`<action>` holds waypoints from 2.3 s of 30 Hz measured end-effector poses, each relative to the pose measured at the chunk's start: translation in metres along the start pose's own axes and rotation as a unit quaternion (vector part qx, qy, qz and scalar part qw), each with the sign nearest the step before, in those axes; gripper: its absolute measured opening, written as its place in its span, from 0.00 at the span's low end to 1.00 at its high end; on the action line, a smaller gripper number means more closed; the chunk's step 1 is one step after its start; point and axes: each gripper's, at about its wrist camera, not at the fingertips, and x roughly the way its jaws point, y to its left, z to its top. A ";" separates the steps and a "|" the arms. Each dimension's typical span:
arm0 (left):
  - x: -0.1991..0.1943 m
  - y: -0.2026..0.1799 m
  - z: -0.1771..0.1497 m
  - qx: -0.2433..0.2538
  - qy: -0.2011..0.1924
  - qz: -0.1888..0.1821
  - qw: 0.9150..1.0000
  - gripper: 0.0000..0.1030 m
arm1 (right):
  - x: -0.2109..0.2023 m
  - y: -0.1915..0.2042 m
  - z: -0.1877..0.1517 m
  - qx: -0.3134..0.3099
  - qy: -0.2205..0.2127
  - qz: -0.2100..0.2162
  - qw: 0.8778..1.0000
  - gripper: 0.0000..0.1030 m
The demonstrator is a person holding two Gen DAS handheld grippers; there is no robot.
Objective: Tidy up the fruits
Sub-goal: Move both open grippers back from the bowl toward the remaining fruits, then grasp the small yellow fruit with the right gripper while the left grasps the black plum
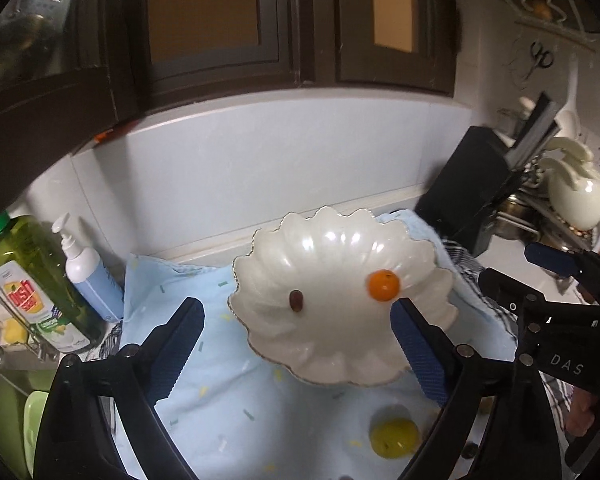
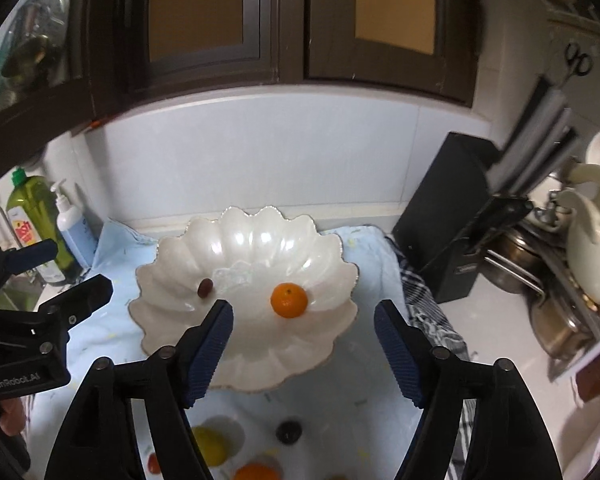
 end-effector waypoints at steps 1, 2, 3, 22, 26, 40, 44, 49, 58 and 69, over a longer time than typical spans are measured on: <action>-0.007 -0.002 -0.002 0.003 -0.006 -0.003 1.000 0.94 | -0.006 0.000 -0.003 -0.002 -0.004 -0.003 1.000 0.72; -0.012 -0.004 -0.003 0.005 -0.009 -0.005 1.000 0.95 | -0.013 0.001 -0.007 -0.005 -0.008 -0.007 1.000 0.72; -0.018 -0.006 -0.005 0.007 -0.011 -0.009 1.000 0.95 | -0.020 0.001 -0.010 -0.007 -0.013 -0.010 1.000 0.72; -0.092 -0.034 -0.057 0.044 -0.046 -0.016 0.998 0.95 | -0.107 0.000 -0.077 -0.030 -0.061 -0.048 0.997 0.72; -0.097 -0.042 -0.070 0.046 -0.039 -0.031 0.998 0.95 | -0.113 -0.004 -0.092 -0.029 -0.056 -0.049 0.997 0.72; -0.090 -0.064 -0.106 0.078 -0.014 -0.052 0.995 0.94 | -0.111 -0.015 -0.134 -0.015 -0.011 -0.043 0.999 0.72; -0.081 -0.068 -0.117 0.078 0.005 -0.059 0.995 0.91 | -0.104 -0.018 -0.146 -0.015 0.007 -0.045 0.999 0.72; -0.069 -0.074 -0.131 0.077 0.029 -0.063 0.995 0.88 | -0.092 -0.022 -0.159 -0.010 0.028 -0.034 0.999 0.72; -0.046 -0.087 -0.151 0.082 0.060 -0.066 0.993 0.80 | -0.074 -0.030 -0.177 0.001 0.056 -0.018 0.998 0.72; -0.021 -0.098 -0.170 0.082 0.098 -0.082 0.988 0.70 | -0.050 -0.033 -0.196 0.015 0.097 0.009 0.995 0.61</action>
